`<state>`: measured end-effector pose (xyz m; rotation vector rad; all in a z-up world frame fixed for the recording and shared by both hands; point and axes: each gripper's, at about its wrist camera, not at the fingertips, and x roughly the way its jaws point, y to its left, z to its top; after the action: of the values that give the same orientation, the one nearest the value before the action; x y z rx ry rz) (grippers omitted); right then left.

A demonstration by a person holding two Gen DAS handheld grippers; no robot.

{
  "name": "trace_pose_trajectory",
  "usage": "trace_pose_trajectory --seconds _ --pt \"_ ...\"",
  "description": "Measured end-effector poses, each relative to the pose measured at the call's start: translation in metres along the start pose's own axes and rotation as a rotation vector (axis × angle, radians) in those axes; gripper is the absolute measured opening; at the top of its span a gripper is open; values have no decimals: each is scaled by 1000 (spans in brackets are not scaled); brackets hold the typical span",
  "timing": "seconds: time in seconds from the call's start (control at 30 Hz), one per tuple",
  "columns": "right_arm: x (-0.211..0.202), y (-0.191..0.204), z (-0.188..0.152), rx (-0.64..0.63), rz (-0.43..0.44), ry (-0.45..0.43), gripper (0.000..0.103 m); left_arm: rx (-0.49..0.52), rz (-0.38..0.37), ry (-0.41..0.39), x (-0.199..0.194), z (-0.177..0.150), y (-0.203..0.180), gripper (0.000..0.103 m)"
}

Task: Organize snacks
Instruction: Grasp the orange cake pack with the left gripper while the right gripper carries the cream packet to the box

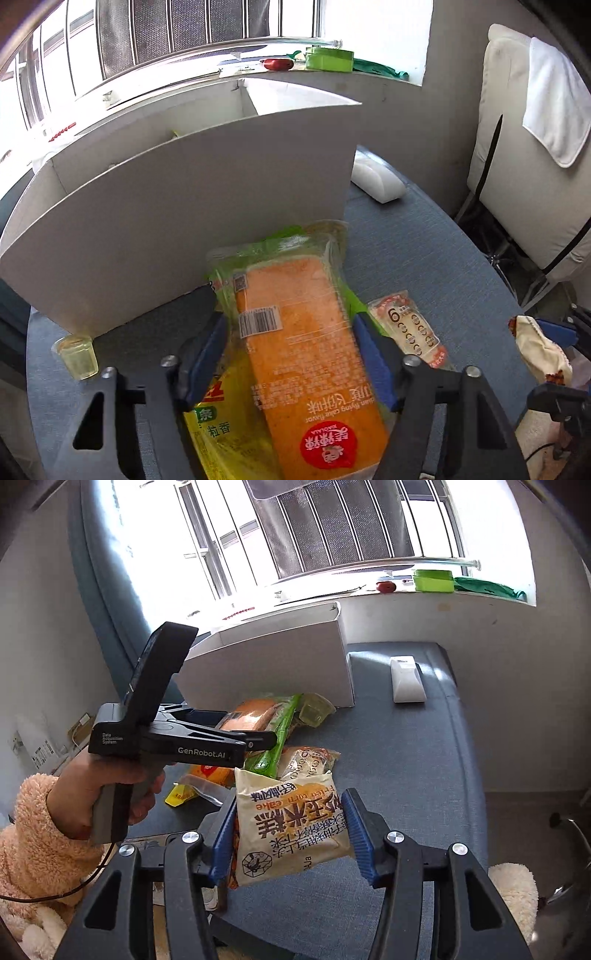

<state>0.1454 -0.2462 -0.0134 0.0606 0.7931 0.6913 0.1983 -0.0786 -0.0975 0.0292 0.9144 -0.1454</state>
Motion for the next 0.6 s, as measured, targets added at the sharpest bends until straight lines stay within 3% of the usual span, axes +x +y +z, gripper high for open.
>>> trace_pose_trajectory --seconds 0.1,0.37,0.6 --pt "0 0 0 4 7 -3 58 -16 -38 -40 -16 -4 7 59" --pt "3 3 11 5 26 -20 58 -124 -137 -208 -78 -7 46 57" --pt "5 16 64 -22 78 -97 58 -193 -85 -376 -135 22 96 57"
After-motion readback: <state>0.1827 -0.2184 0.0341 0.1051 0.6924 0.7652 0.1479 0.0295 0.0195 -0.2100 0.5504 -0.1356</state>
